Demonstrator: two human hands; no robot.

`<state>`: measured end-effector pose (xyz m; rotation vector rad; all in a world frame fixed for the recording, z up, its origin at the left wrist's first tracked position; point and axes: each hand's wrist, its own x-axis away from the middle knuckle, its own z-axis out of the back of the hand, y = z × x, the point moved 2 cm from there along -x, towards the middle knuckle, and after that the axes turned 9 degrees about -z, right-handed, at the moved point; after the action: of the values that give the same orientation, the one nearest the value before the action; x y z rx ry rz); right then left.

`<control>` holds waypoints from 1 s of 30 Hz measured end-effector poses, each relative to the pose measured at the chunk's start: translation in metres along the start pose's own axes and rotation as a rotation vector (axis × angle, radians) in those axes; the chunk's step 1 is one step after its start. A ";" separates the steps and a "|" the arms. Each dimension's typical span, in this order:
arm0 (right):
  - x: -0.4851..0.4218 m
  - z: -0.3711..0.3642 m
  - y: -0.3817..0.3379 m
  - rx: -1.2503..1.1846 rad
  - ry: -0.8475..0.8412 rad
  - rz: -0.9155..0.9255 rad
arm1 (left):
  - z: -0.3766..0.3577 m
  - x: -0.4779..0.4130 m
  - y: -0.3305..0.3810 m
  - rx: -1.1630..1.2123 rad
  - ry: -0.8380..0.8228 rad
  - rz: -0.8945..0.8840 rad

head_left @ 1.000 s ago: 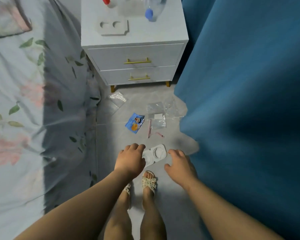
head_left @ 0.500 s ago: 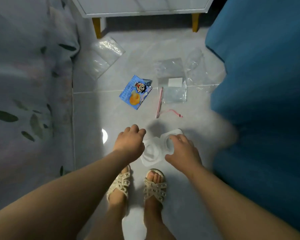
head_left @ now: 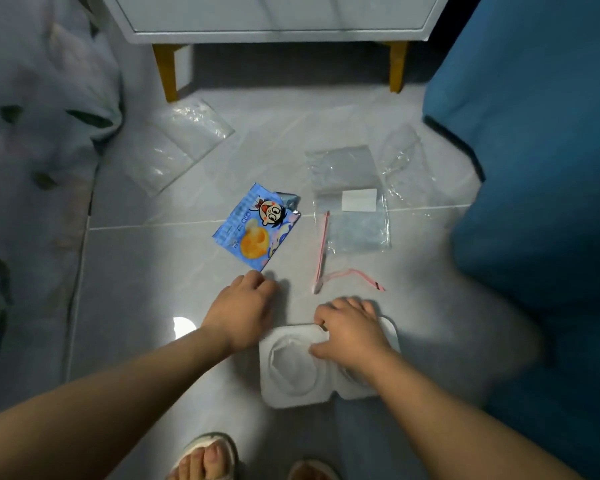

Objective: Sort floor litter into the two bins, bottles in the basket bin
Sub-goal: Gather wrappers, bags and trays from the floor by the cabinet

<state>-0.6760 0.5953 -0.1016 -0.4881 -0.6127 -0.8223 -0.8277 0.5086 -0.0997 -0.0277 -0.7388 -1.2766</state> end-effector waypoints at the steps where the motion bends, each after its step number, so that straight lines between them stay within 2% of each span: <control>1: -0.005 0.004 0.000 -0.024 0.005 0.003 | 0.002 -0.005 -0.002 0.011 0.020 -0.011; 4: -0.016 0.015 0.002 -0.193 0.024 0.006 | 0.013 -0.019 -0.008 0.101 0.092 -0.036; 7: -0.022 0.023 0.007 -0.307 0.114 -0.011 | 0.027 -0.025 -0.010 0.234 0.207 0.019; 12: -0.021 0.030 0.020 -0.676 0.211 -0.208 | 0.040 -0.019 -0.010 0.402 0.440 0.041; 15: -0.023 0.034 0.024 -0.969 0.283 -0.339 | 0.050 -0.022 -0.019 0.371 0.552 0.082; 18: -0.023 0.042 0.027 -1.217 0.373 -0.440 | 0.064 -0.030 -0.023 0.225 0.663 0.179; 19: -0.022 0.043 0.027 -1.268 0.382 -0.469 | 0.067 -0.035 -0.023 0.184 0.630 0.216; 23: -0.016 0.040 0.026 -1.370 0.320 -0.525 | 0.054 -0.058 -0.024 0.126 0.272 0.295; 25: -0.015 0.037 0.027 -1.393 0.285 -0.533 | 0.044 -0.065 -0.024 0.141 0.154 0.307; 30: -0.011 0.035 0.028 -1.441 0.275 -0.544 | 0.037 -0.065 -0.020 0.067 0.251 0.303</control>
<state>-0.6700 0.6394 -0.0878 -1.5056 0.2413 -1.7800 -0.8687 0.5724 -0.1119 0.0722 -0.5366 -0.9443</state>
